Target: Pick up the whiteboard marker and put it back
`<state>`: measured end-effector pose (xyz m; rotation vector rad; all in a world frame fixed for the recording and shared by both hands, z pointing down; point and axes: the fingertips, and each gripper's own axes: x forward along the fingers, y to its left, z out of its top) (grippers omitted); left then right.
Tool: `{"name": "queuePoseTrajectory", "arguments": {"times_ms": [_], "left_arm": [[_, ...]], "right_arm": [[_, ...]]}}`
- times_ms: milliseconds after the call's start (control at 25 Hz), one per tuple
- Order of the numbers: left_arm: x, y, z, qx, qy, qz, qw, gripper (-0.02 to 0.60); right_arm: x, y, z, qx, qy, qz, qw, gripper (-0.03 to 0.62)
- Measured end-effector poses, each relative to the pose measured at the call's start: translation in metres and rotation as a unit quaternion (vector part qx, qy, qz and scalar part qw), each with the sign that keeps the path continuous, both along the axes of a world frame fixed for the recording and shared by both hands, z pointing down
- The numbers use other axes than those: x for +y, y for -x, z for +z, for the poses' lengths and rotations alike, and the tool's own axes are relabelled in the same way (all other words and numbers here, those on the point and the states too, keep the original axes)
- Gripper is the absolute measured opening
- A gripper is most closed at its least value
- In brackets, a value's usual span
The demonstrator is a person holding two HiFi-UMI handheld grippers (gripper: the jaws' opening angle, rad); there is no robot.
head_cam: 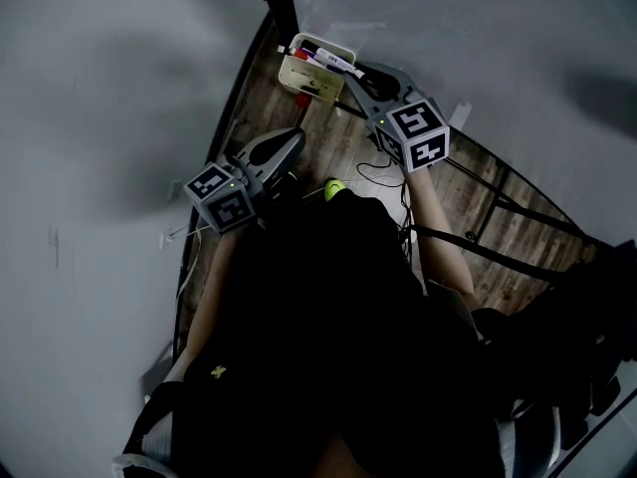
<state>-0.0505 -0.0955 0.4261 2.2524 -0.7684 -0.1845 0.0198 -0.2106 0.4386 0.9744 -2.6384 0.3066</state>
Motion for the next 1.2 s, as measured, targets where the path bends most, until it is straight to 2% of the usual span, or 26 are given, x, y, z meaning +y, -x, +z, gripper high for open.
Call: {"name": "queuePoseTrajectory", "arguments": {"times_ms": [240, 1000, 1200], "left_arm": [[0.005, -0.005, -0.001, -0.007, -0.010, 0.004, 0.9999, 0.003], [-0.006, -0.012, -0.005, 0.003, -0.042, -0.009, 0.9991, 0.005], [-0.008, -0.013, -0.002, 0.002, -0.036, -0.012, 0.9993, 0.003]], "right_arm": [[0.011, -0.007, -0.008, -0.001, -0.007, 0.002, 1.000, 0.094], [0.033, -0.016, -0.034, 0.012, -0.031, -0.004, 0.999, 0.094], [0.038, -0.018, -0.043, 0.008, -0.033, -0.005, 0.999, 0.094]]}}
